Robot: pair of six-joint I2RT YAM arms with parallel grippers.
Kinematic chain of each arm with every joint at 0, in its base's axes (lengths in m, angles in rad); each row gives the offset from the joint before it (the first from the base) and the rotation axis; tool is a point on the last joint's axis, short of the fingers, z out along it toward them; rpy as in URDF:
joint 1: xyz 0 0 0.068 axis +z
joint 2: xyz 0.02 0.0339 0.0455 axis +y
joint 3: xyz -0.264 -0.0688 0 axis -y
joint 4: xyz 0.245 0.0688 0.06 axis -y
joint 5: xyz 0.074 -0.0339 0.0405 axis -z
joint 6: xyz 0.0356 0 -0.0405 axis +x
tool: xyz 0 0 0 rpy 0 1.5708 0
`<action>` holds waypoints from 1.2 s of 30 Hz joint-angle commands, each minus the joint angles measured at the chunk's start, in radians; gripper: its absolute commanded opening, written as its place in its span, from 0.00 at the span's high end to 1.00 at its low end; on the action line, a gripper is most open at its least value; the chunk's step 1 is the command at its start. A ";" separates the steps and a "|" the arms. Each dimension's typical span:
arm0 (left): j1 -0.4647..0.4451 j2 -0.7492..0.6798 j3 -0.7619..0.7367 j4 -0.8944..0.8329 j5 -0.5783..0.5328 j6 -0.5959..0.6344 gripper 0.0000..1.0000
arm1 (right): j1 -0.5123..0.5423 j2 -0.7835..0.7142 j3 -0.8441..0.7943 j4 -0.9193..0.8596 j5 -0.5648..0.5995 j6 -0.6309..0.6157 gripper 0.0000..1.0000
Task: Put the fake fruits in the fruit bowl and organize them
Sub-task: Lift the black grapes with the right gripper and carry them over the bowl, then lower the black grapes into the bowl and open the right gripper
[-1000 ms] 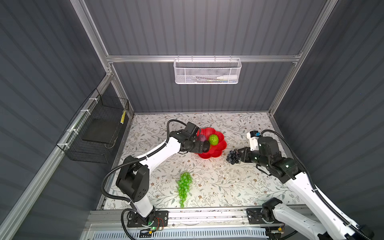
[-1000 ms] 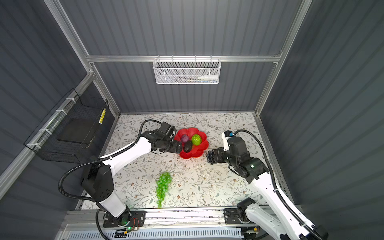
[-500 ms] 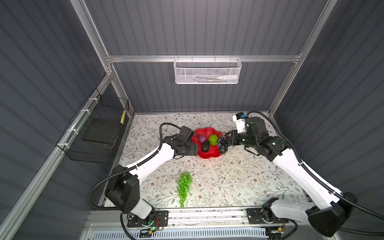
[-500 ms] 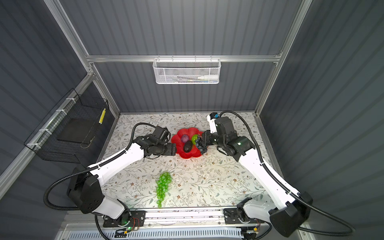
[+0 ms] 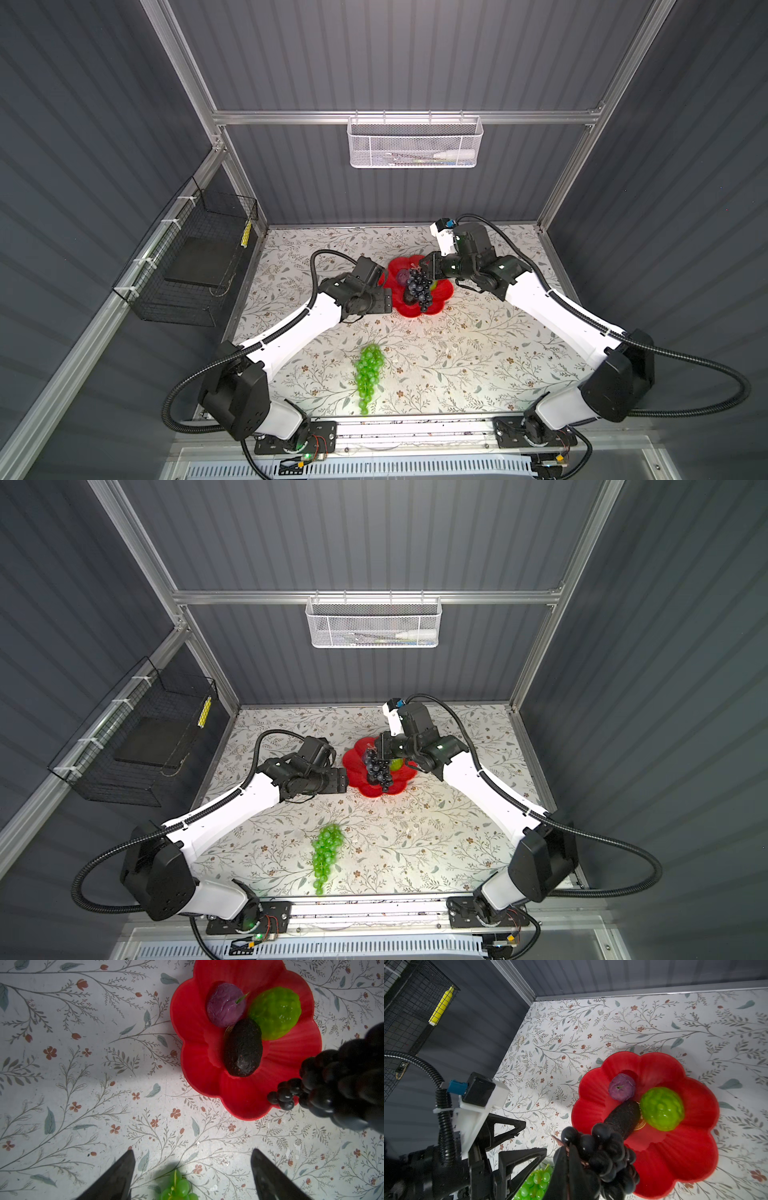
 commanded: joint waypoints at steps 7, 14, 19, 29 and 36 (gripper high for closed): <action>0.007 -0.055 -0.029 -0.010 -0.055 -0.020 0.12 | 0.019 0.051 0.022 0.084 -0.083 0.048 1.00; 0.007 -0.055 -0.038 0.003 -0.056 -0.029 0.12 | 0.003 0.040 -0.025 0.089 -0.075 0.048 1.00; 0.007 -0.046 -0.035 0.007 -0.053 -0.025 0.12 | -0.028 0.012 -0.084 0.098 -0.080 0.023 1.00; 0.007 -0.019 -0.026 0.016 -0.039 -0.026 0.12 | -0.119 -0.009 -0.172 0.132 -0.092 -0.007 1.00; 0.007 -0.003 -0.013 0.007 -0.036 -0.022 0.12 | -0.168 0.064 -0.196 0.181 -0.139 -0.027 1.00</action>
